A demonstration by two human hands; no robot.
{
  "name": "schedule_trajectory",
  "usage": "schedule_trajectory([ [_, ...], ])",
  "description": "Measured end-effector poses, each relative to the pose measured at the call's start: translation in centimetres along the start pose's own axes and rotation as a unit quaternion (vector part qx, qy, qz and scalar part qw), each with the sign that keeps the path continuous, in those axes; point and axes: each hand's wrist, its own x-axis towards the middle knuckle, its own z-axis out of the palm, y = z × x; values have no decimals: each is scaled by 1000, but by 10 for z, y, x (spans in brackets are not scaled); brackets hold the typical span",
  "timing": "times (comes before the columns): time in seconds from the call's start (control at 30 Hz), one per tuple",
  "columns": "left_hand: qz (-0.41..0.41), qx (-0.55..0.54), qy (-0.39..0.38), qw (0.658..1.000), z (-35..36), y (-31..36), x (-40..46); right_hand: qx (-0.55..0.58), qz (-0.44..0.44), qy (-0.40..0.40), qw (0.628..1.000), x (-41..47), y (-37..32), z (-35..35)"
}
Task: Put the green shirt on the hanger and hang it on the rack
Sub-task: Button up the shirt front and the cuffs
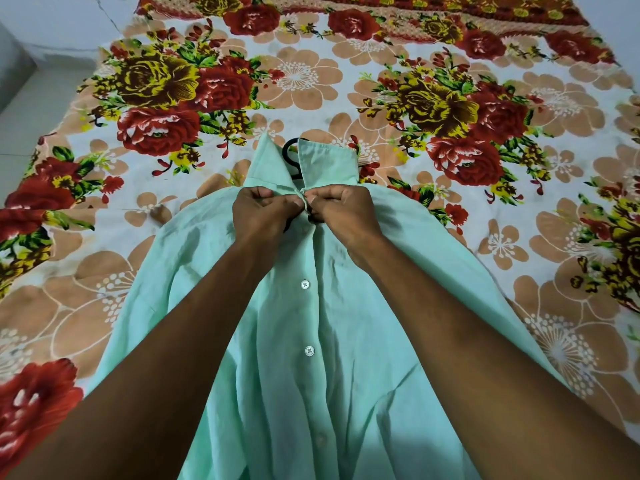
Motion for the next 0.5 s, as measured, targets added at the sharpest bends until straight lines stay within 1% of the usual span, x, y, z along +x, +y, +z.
schedule_trajectory([
  [0.13, -4, 35, -10, 999, 2, 3, 6, -15, -24, -37, 999, 3, 2, -5],
  [0.27, -17, 47, -27, 998, 0, 0, 11, -51, -37, -6, 998, 6, 5, -2],
  [0.4, -51, 119, -18, 991, 2, 7, 17, -67, -48, 7, 997, 3, 8, 0],
  [0.5, -74, 161, -1, 984, 5, 11, 24, -88, -70, 39, 993, -2, 8, 3],
])
